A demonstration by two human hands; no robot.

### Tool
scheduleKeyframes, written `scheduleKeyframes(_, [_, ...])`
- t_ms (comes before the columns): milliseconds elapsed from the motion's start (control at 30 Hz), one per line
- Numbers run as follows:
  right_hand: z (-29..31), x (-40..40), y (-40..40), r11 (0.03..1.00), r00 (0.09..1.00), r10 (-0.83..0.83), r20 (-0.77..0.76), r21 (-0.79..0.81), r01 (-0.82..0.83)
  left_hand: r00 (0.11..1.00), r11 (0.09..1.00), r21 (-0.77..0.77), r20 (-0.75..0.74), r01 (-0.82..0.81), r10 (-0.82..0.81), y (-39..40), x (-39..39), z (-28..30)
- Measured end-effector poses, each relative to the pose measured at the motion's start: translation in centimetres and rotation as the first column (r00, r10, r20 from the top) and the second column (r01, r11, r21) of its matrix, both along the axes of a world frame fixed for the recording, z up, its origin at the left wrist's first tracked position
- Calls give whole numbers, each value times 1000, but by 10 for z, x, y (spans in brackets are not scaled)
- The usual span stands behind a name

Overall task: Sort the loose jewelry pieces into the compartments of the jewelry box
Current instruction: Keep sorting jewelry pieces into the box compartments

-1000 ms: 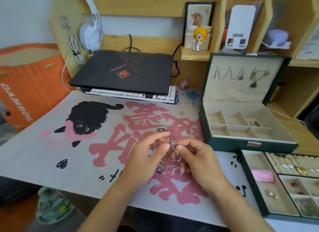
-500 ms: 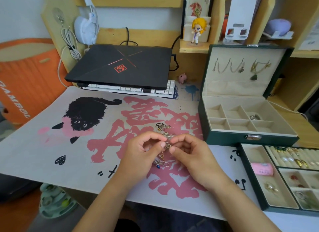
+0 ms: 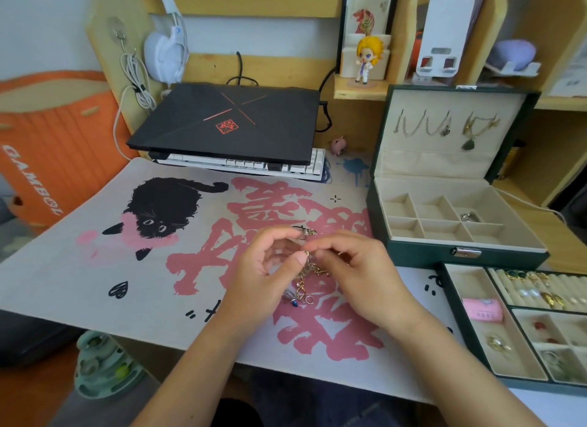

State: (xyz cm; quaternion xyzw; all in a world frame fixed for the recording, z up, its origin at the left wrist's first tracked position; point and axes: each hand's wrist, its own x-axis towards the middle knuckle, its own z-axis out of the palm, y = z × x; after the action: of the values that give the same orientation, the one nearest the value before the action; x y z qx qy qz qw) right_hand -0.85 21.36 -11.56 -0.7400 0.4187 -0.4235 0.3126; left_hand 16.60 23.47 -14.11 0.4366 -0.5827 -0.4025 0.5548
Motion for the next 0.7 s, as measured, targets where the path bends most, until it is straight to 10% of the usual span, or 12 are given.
scheduleKeyframes(267, [25, 20, -8, 995, 980, -56, -190, -95, 38, 994, 995, 2, -52, -96, 96, 2, 1, 5])
scheduleKeyframes(467, [10, 20, 4, 975, 986, -69, 151, 218, 34, 948, 943, -97, -4, -318, 319, 3, -1, 0])
scheduleKeyframes(700, [-37, -4, 27, 962, 897, -273, -347, -100, 255, 922, 931, 39, -129, -363, 365, 2, 7, 2])
